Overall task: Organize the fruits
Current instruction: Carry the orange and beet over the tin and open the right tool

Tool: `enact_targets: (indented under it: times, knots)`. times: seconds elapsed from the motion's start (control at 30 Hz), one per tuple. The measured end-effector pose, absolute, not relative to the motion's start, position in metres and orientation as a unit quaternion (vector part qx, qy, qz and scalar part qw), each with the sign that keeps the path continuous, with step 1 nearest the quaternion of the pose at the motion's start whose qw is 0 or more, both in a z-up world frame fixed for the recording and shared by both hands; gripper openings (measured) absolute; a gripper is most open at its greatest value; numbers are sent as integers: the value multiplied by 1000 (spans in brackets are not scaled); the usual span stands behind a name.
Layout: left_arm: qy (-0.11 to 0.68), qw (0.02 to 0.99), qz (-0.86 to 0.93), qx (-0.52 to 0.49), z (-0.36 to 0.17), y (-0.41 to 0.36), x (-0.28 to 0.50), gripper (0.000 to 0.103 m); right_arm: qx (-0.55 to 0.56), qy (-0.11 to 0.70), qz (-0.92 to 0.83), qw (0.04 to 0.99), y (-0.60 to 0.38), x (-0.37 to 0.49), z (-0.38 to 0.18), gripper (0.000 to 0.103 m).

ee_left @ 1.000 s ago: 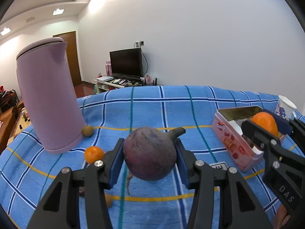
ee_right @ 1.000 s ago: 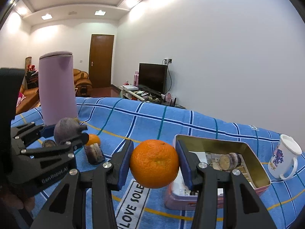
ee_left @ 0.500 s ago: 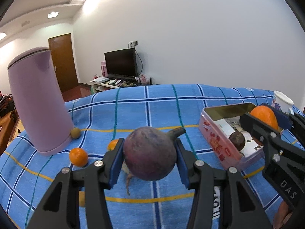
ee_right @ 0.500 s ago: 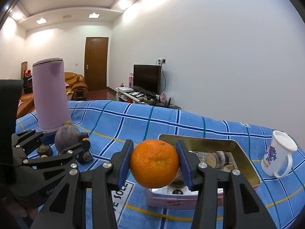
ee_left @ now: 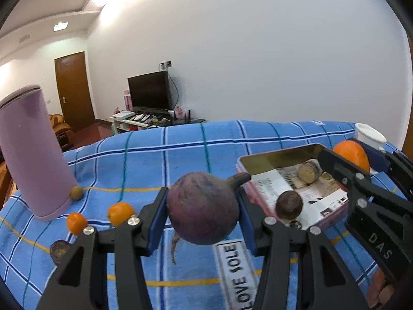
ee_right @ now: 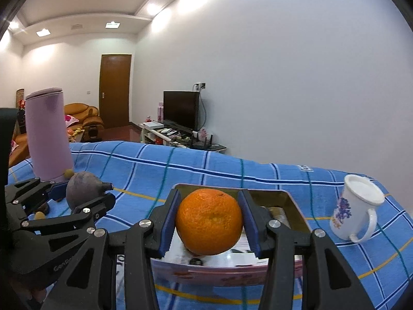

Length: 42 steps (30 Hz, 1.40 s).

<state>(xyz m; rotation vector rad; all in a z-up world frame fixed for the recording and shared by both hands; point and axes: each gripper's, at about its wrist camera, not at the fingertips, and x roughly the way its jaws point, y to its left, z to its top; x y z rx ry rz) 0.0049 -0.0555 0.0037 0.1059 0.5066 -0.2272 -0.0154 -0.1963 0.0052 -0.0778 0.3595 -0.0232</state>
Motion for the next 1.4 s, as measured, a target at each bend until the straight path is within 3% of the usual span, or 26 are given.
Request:
enact_targets:
  times: [1.0, 1.4]
  knots:
    - [242, 953, -167, 66, 5, -149, 25, 52, -25, 187, -103, 977, -275, 3, 8, 49]
    - [260, 948, -173, 66, -4, -157, 37, 52, 31, 249, -96, 963, -298, 22, -8, 49]
